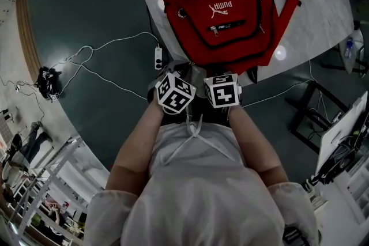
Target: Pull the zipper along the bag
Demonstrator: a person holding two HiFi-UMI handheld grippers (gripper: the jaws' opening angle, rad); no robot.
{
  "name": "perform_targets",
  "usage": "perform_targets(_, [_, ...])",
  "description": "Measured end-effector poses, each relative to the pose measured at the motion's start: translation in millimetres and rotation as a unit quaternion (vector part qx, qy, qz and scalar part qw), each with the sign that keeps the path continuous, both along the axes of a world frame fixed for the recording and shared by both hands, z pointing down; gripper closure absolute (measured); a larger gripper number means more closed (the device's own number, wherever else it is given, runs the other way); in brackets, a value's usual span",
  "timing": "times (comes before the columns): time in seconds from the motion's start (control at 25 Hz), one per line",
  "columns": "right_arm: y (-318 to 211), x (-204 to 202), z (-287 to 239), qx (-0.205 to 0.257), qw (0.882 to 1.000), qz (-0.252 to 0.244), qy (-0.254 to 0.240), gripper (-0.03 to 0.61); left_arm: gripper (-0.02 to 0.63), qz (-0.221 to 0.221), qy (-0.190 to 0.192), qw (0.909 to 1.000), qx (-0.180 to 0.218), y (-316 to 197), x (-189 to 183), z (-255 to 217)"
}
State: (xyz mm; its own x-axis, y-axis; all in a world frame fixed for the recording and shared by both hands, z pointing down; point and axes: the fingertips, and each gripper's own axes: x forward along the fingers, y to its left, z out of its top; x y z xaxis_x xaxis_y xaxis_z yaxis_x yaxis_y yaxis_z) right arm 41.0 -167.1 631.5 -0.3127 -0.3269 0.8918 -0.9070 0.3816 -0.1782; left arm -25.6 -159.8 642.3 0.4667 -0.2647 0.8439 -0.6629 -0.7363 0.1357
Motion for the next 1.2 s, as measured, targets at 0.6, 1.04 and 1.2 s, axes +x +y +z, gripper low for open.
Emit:
perform_targets(0.6, [-3,-4,-4,-0.015,0.999,-0.021,0.029,0.552,0.591,-0.040,0.003,0.9992,0.000,-46,-39,-2])
perform_targets(1.04, [-2,0,2,-0.022,0.999,-0.032,0.034,0.552,0.591,-0.037,-0.023,0.9985,0.033,-89,-60,-7])
perform_targets(1.2, [-4,-1,2,-0.025,0.998,-0.044,0.040,0.552,0.591,-0.030,-0.032,0.9983,0.039,-104,-66,-7])
